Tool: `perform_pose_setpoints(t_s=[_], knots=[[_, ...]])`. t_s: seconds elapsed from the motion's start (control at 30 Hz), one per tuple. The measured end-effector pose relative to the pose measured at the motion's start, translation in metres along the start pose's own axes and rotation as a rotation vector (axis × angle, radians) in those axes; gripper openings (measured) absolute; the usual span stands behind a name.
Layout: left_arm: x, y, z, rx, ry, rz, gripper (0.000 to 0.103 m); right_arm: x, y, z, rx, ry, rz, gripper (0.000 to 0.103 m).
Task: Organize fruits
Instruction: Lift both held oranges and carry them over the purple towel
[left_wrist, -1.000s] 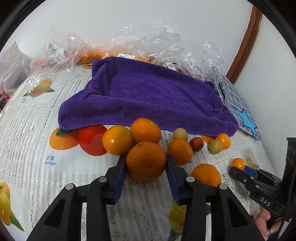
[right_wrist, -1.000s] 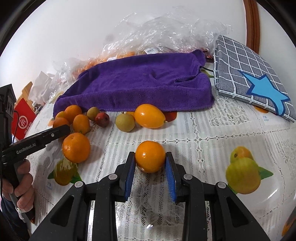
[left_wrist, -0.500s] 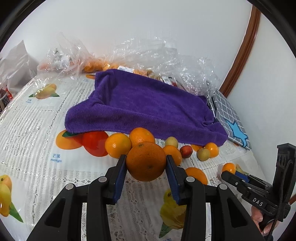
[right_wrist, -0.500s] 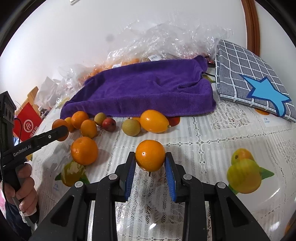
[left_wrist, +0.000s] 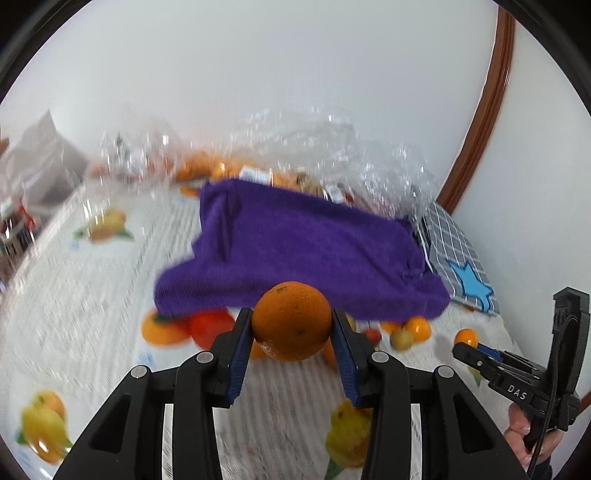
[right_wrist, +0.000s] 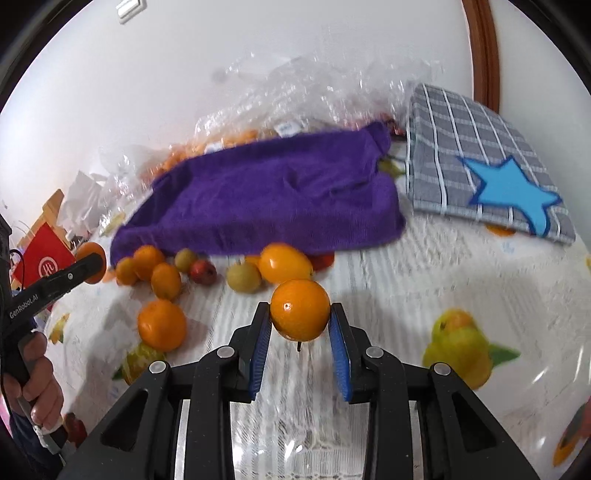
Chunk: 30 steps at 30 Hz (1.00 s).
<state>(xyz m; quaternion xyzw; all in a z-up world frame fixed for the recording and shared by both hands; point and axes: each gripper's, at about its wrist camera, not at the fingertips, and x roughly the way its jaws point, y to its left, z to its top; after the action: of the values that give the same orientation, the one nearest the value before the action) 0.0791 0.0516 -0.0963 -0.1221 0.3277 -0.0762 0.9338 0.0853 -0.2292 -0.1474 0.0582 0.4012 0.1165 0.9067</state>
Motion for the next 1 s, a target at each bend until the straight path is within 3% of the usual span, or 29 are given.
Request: perform_pose_setpoints(t_s=[0.27,0.63,0.83,1.0], knots=[[0.014,-0.01,0.054,0.043,-0.031,0.07,0.04,-0.004,0.004,0.057,-0.044,-0.078,0.013,0.032],[0.071,-0.026,0.105,0.063,-0.02,0.078,0.04,0.022,-0.002,0.135,-0.033,-0.158,-0.005,0.032],[0.101,-0.03,0.119,0.085,-0.016,0.058,0.04,0.043,-0.01,0.149,-0.005,-0.17,-0.001,0.032],[0.133,-0.022,0.108,0.095,0.051,0.068,0.04,0.073,-0.022,0.139,0.01,-0.103,-0.004,0.032]])
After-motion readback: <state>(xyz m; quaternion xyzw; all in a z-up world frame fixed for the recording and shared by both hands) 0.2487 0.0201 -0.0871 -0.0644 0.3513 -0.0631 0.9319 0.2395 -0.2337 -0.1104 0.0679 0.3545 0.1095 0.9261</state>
